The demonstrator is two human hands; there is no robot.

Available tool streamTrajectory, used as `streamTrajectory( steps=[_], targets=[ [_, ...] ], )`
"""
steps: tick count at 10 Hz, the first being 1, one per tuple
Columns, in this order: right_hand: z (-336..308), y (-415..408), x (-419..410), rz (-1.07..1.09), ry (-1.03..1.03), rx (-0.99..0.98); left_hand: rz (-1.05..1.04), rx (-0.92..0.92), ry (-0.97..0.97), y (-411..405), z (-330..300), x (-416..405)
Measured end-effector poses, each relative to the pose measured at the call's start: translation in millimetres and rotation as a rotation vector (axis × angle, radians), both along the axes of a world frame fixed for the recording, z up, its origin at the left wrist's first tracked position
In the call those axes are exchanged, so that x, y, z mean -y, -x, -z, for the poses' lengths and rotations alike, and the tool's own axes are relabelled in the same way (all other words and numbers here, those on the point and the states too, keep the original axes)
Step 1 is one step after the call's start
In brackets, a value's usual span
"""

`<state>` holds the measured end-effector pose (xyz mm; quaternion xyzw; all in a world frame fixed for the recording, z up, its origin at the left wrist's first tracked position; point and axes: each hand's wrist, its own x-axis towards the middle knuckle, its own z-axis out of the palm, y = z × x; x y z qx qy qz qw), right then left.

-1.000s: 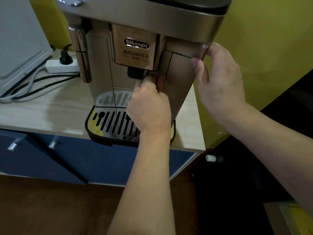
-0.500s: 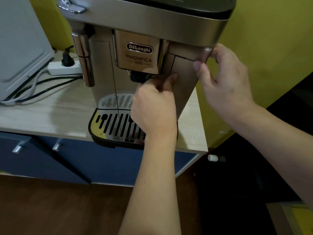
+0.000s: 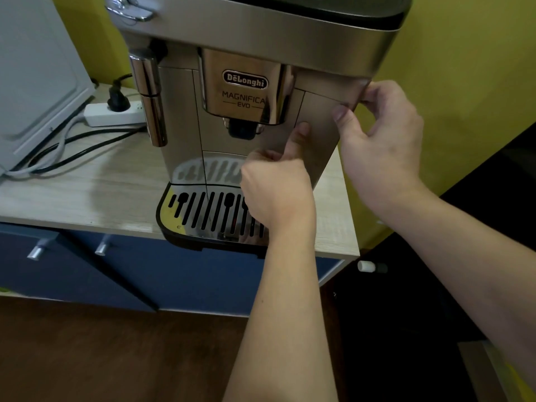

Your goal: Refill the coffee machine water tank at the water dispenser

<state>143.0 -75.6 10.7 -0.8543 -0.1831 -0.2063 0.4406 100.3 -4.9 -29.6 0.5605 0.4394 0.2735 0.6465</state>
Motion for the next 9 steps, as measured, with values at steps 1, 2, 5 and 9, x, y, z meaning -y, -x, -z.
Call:
streamTrajectory(
  steps=[1, 2, 5, 9],
  targets=[
    [-1, 1, 0, 0.0, 0.012, 0.001, -0.012, 0.012, 0.041, 0, 1, 0],
    [-2, 3, 1, 0.01, 0.046, 0.007, -0.007, -0.002, 0.029, -1, 3, -1],
    [-1, 0, 7, -0.04, 0.075, -0.024, 0.012, -0.051, -0.024, 2, 0, 2],
    [9, 34, 29, -0.048, -0.087, -0.266, 0.005, 0.061, -0.224, 29, 10, 21]
  ],
)
